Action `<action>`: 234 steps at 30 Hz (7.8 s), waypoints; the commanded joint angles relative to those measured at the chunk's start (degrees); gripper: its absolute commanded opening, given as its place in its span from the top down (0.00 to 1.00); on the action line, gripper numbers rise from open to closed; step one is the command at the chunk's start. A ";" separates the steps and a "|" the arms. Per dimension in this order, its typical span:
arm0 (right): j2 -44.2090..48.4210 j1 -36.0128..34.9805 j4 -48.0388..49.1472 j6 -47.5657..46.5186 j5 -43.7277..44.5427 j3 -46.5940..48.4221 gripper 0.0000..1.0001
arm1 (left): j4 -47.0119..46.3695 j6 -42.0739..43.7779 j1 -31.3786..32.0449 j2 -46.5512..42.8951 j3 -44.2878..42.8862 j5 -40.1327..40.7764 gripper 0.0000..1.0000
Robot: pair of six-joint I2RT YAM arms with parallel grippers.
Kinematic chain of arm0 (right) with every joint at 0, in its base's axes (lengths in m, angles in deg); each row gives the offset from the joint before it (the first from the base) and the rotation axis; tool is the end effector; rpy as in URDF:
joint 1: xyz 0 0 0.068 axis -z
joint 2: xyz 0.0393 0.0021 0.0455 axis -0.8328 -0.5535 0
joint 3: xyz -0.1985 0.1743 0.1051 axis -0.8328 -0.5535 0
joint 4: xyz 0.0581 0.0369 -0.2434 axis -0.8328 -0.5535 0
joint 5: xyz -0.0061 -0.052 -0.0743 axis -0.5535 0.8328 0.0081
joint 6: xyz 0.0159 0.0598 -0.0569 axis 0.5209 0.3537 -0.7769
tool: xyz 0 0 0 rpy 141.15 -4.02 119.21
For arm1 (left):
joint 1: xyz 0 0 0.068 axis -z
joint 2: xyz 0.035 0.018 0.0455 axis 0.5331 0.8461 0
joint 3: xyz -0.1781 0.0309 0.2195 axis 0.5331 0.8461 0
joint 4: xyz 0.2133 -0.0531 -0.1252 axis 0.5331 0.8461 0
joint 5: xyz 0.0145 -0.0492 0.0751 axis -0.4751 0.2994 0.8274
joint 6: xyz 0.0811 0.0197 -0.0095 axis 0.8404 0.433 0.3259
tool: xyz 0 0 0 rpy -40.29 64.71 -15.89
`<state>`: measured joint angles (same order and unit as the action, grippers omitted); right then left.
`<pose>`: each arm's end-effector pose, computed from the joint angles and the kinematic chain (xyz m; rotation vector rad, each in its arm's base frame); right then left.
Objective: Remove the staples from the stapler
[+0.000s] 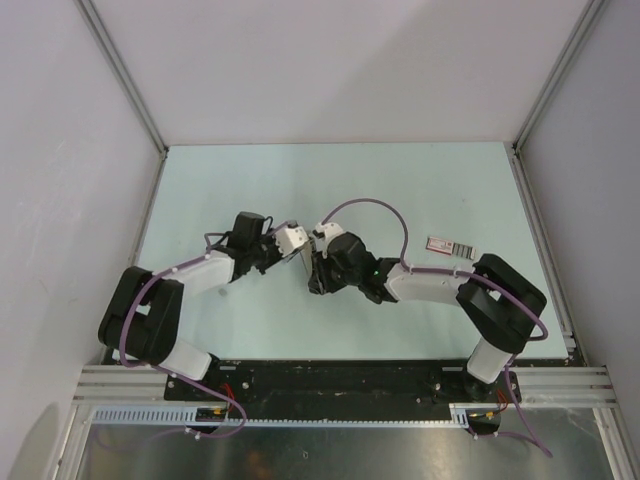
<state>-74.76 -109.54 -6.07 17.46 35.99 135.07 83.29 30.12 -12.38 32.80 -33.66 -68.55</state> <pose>0.2281 0.3108 0.1807 -0.6311 2.2322 0.7745 0.2816 -0.1206 0.1580 1.3199 1.9843 -0.1123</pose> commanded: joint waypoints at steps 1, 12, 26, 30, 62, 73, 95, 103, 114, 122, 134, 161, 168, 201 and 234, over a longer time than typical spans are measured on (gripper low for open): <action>3.90 -1.42 -0.37 -4.18 6.81 -2.62 1.00 | -8.95 3.88 0.89 -1.77 1.21 8.51 1.00; 6.13 -2.77 -0.49 -3.58 10.19 -6.47 1.00 | -16.06 6.91 3.06 -1.89 3.15 15.44 1.00; 6.38 -2.76 -2.79 -2.42 11.94 -6.74 1.00 | -35.54 15.45 7.87 0.68 6.71 25.49 1.00; 6.14 -2.89 -2.74 -2.47 12.09 -7.13 1.00 | -38.12 16.96 8.47 -0.10 8.41 25.00 1.00; 7.95 8.64 8.22 8.61 2.90 4.52 1.00 | 1.81 -26.44 11.36 -11.28 -6.53 -17.16 0.66; -4.30 14.19 -7.32 4.67 4.85 18.34 1.00 | 2.93 -32.88 1.99 -14.50 -7.40 -17.80 0.34; -29.80 8.58 -32.23 -1.26 18.01 54.22 1.00 | 3.57 -31.68 -9.85 -20.32 -2.15 -18.82 0.32; -34.51 6.28 -32.07 -3.28 14.73 61.19 0.82 | 3.70 -30.56 -10.25 -19.22 -1.22 -18.62 0.32; -18.27 13.26 -28.55 -0.98 13.08 47.24 0.17 | 4.88 -28.81 -10.28 -18.25 -1.74 -17.67 0.32; -4.94 29.80 -30.97 6.28 17.61 29.28 0.15 | 5.42 -28.33 -10.27 -18.59 -2.04 -17.35 0.32; -3.12 50.77 -42.57 12.87 26.29 24.04 0.17 | 6.35 -28.35 -10.26 -17.49 -3.54 -18.75 0.32; -10.58 59.24 -36.46 13.30 17.61 15.14 0.14 | 7.16 -27.06 -10.26 -17.75 -3.37 -18.67 0.31; -9.42 60.51 -32.54 12.43 13.14 11.24 0.19 | 7.30 -26.94 -10.26 -17.96 -3.30 -18.62 0.30; -13.01 52.45 -37.44 10.12 9.89 10.87 0.21 | 7.06 -26.72 -10.21 -19.23 -2.17 -20.32 0.30; -7.42 14.19 -47.70 28.96 7.53 7.28 0.21 | 6.51 -24.60 -10.26 -22.29 -0.79 -19.68 0.30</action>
<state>-81.34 -92.07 -50.64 37.92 50.07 147.44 90.70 3.70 -22.26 12.41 -34.82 -86.69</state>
